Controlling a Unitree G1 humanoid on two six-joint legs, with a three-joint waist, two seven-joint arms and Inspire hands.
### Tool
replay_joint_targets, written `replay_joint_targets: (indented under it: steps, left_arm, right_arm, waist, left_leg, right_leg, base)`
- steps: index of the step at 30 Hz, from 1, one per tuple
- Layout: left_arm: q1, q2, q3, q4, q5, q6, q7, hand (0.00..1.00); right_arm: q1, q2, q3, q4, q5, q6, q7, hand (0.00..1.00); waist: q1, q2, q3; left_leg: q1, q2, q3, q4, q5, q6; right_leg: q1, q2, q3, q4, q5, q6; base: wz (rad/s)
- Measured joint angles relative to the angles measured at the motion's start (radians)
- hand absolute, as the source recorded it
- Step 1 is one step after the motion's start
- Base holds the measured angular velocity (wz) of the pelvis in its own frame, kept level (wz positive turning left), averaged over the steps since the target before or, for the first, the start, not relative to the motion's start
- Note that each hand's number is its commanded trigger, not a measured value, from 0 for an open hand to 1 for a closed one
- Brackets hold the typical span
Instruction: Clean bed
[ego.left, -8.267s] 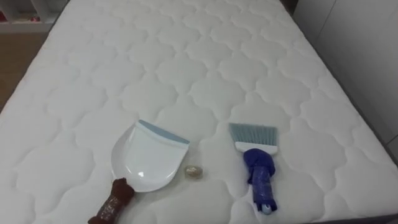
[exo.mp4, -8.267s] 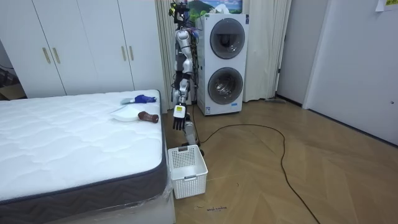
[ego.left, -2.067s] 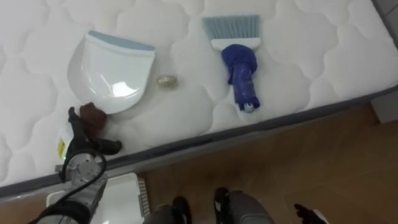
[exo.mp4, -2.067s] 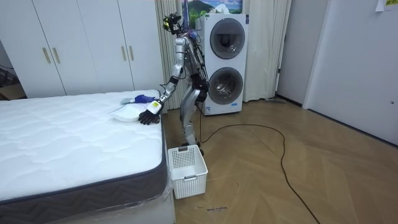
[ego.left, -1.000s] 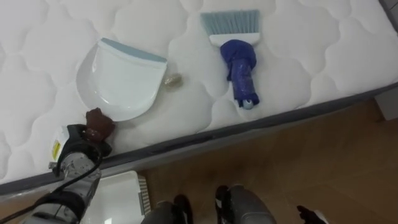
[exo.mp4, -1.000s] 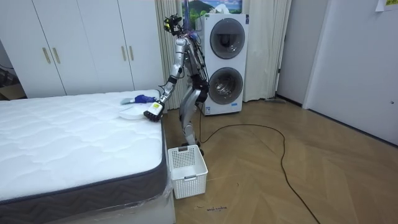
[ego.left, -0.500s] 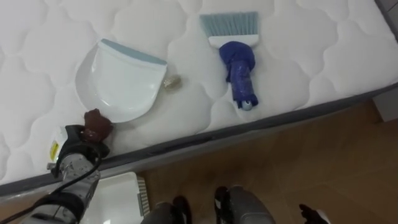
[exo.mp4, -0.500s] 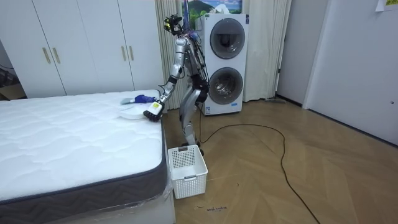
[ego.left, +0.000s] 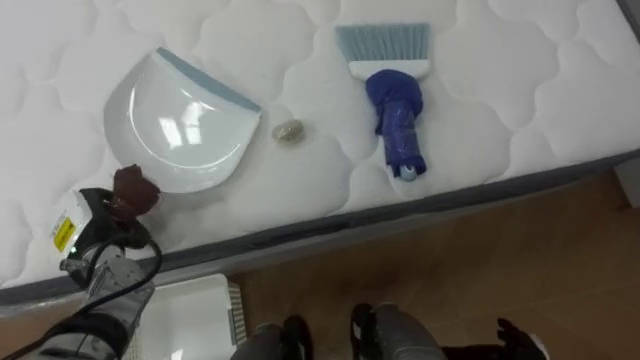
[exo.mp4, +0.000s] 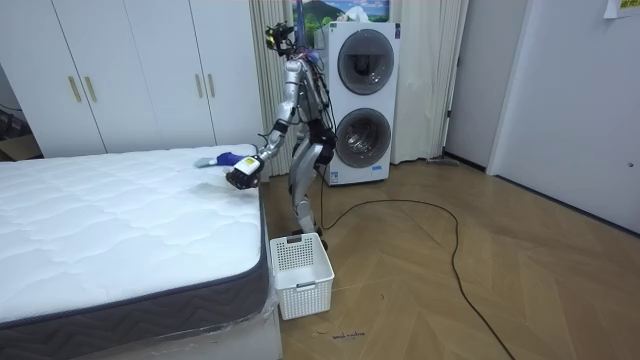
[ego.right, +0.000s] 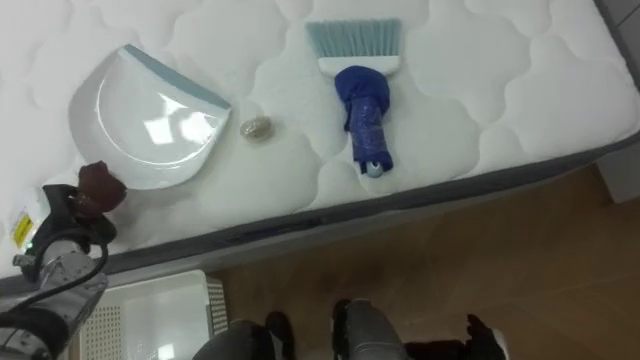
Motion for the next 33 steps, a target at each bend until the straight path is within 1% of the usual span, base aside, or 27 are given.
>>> replay_joint_targets:
  steps: [3, 5, 6, 8, 11, 12, 14, 17, 19, 21, 23, 25, 27, 32, 33]
  left_arm:
    - [0.003, 0.005, -0.002, 0.000, 0.035, -0.029, 0.042, 1.00]
    - [0.016, 0.005, -0.002, -0.001, 0.044, -0.049, 0.065, 1.00]
    - [0.017, 0.005, -0.002, -0.001, 0.060, -0.051, 0.074, 1.00]
    - [0.024, 0.006, -0.002, -0.004, 0.080, -0.051, 0.086, 1.00]
    - [0.043, 0.006, -0.003, -0.020, 0.115, -0.069, 0.101, 1.00]
    - [0.061, 0.005, -0.009, -0.036, 0.119, -0.084, 0.111, 1.00]
    - [0.077, 0.005, -0.028, -0.039, 0.119, -0.102, 0.114, 1.00]
    - [0.096, 0.005, -0.043, -0.039, 0.127, -0.119, 0.112, 1.00]
    - [0.109, 0.005, -0.046, -0.042, 0.135, -0.125, 0.112, 1.00]
    - [0.149, 0.005, -0.053, -0.080, 0.139, -0.129, 0.108, 1.00]
    - [0.166, 0.004, -0.077, -0.098, 0.139, -0.129, 0.096, 1.00]
    - [0.166, 0.004, -0.096, -0.098, 0.136, -0.136, 0.078, 1.00]
    - [0.167, 0.004, -0.100, -0.098, 0.134, -0.149, 0.059, 1.00]
    - [0.173, 0.004, -0.119, -0.099, 0.126, -0.153, 0.030, 1.00]
    - [0.172, 0.004, -0.118, -0.100, 0.126, -0.153, 0.019, 1.00]
  right_arm:
    - [-0.028, 0.000, -0.025, -0.026, 0.027, -0.018, -0.033, 0.00]
    - [-0.039, 0.000, -0.045, -0.063, 0.026, -0.022, -0.058, 0.00]
    - [-0.042, 0.000, -0.052, -0.095, 0.022, -0.025, -0.081, 0.00]
    - [-0.067, 0.001, -0.052, -0.106, 0.015, -0.040, -0.107, 0.00]
    - [-0.088, 0.001, -0.080, -0.159, -0.030, -0.064, -0.154, 0.00]
    - [-0.097, 0.001, -0.082, -0.170, -0.068, -0.080, -0.178, 0.00]
    - [-0.108, 0.003, -0.081, -0.186, -0.135, -0.096, -0.210, 0.00]
    - [-0.147, 0.009, -0.081, -0.199, -0.201, -0.129, -0.244, 0.00]
    - [-0.158, 0.009, -0.081, -0.215, -0.270, -0.140, -0.263, 0.00]
    - [-0.163, 0.009, -0.080, -0.249, -0.320, -0.167, -0.301, 0.00]
    - [-0.163, 0.008, -0.080, -0.276, -0.329, -0.177, -0.327, 0.00]
    - [-0.167, 0.008, -0.078, -0.303, -0.329, -0.193, -0.339, 0.00]
    - [-0.173, 0.008, -0.079, -0.340, -0.334, -0.218, -0.357, 0.00]
    - [-0.219, 0.007, -0.079, -0.343, -0.335, -0.252, -0.408, 0.00]
    - [-0.223, 0.007, -0.079, -0.343, -0.334, -0.253, -0.416, 0.00]
  waist:
    - [0.002, -0.003, 0.0003]
    - [0.001, -0.006, -0.0001]
    - [0.002, -0.011, -0.0001]
    - [0.001, -0.019, -0.0016]
    - [0.002, -0.024, -0.0021]
    - [0.001, -0.024, -0.0020]
    - [0.003, -0.025, -0.0017]
    - [0.009, -0.026, -0.0011]
    - [0.013, -0.028, -0.0018]
    - [0.021, -0.028, -0.0018]
    - [0.032, -0.028, -0.0018]
    - [0.037, -0.028, -0.0017]
    - [0.039, -0.028, -0.0017]
    - [0.041, -0.028, -0.0017]
    - [0.042, -0.028, -0.0016]
  left_leg:
    - [0.001, 0.000, 0.001, 0.001, 0.001, 0.001]
    - [0.005, -0.001, 0.003, 0.000, 0.001, 0.002]
    - [0.005, -0.001, 0.004, -0.002, 0.001, 0.002]
    - [0.006, -0.001, 0.004, -0.003, 0.002, 0.002]
    - [0.008, -0.002, 0.003, -0.007, 0.002, 0.003]
    - [0.010, -0.001, 0.004, -0.008, 0.002, 0.003]
    - [0.017, -0.001, 0.004, -0.012, 0.002, 0.003]
    - [0.024, 0.004, 0.003, -0.014, 0.002, 0.003]
    - [0.030, 0.005, 0.007, -0.024, 0.002, 0.003]
    - [0.034, 0.005, 0.013, -0.038, 0.004, 0.005]
    - [0.039, 0.005, 0.024, -0.046, 0.004, 0.006]
    - [0.042, 0.005, 0.035, -0.054, 0.006, 0.009]
    - [0.042, 0.005, 0.039, -0.055, 0.006, 0.010]
    - [0.048, 0.005, 0.053, -0.059, 0.007, 0.011]
    - [0.048, 0.005, 0.053, -0.060, 0.007, 0.011]
  right_leg:
    - [0.001, -0.002, -0.002, -0.001, 0.001, 0.001]
    - [0.005, -0.002, 0.000, -0.001, 0.001, 0.002]
    - [0.005, -0.002, 0.000, -0.001, 0.001, 0.002]
    - [0.006, -0.002, 0.000, -0.001, 0.001, 0.002]
    - [0.008, -0.002, 0.000, -0.007, 0.002, 0.003]
    - [0.011, -0.002, -0.001, -0.011, 0.002, 0.004]
    - [0.020, -0.001, -0.003, -0.017, 0.002, 0.005]
    - [0.031, 0.005, -0.004, -0.030, 0.005, 0.008]
    - [0.037, 0.007, -0.004, -0.040, 0.008, 0.009]
    - [0.037, 0.007, -0.001, -0.049, 0.011, 0.012]
    - [0.037, 0.004, 0.003, -0.051, 0.011, 0.013]
    - [0.035, 0.001, 0.004, -0.052, 0.010, 0.014]
    - [0.035, -0.001, 0.004, -0.052, 0.010, 0.015]
    - [0.034, -0.001, 0.015, -0.053, 0.008, 0.019]
    - [0.034, -0.001, 0.015, -0.053, 0.008, 0.019]
  base:
    - [0.00]
    - [0.00]
    - [0.00]
    - [0.00]
    - [0.00]
    - [0.00]
    - [0.00]
    - [0.00]
    - [0.00]
    - [-0.04]
    - [-0.02]
    - [0.00]
    - [0.00]
    - [-0.05]
    - [0.00]
